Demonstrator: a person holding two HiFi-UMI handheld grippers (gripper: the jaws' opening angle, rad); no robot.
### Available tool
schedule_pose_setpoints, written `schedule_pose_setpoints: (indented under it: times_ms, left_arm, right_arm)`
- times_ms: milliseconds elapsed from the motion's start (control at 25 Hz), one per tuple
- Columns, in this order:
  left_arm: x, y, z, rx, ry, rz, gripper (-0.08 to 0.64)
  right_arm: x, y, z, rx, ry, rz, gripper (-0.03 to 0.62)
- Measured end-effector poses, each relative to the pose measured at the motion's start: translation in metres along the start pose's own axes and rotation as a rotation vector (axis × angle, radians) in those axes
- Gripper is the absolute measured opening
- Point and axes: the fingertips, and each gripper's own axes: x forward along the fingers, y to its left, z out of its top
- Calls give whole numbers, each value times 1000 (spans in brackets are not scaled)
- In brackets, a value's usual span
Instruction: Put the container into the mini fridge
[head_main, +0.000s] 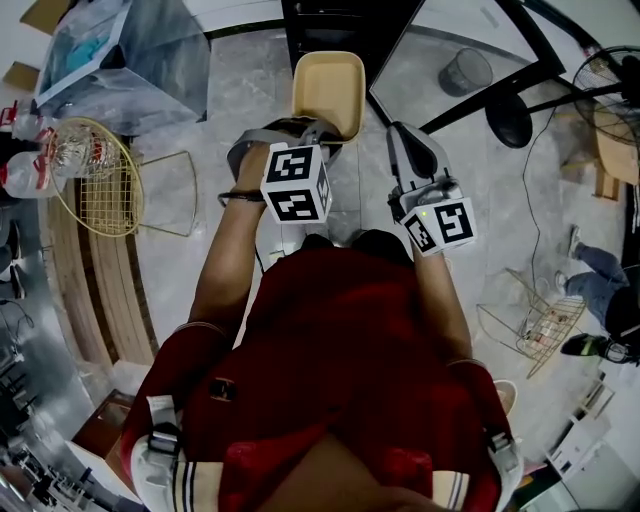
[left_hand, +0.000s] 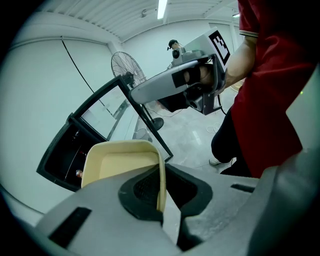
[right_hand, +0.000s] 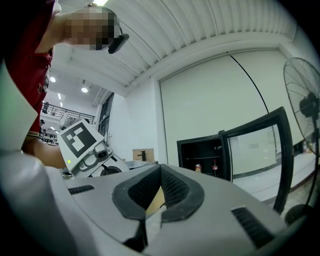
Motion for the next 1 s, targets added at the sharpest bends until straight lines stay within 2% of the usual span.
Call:
schedule_pose_setpoints:
  times_ms: [280,560,1000]
  left_arm:
    - [11,14,-11,20,7,-17,25]
    - [37,33,-18,17,28,-27,25]
    - [97,109,-32,8,59,-5,25]
  right_arm:
    - [14,-7,2,-33,16,-29,-6]
    - [34,-30,-14,-44,33,-52,-6]
    - [97,-102,-27,-56,46,-62,-6]
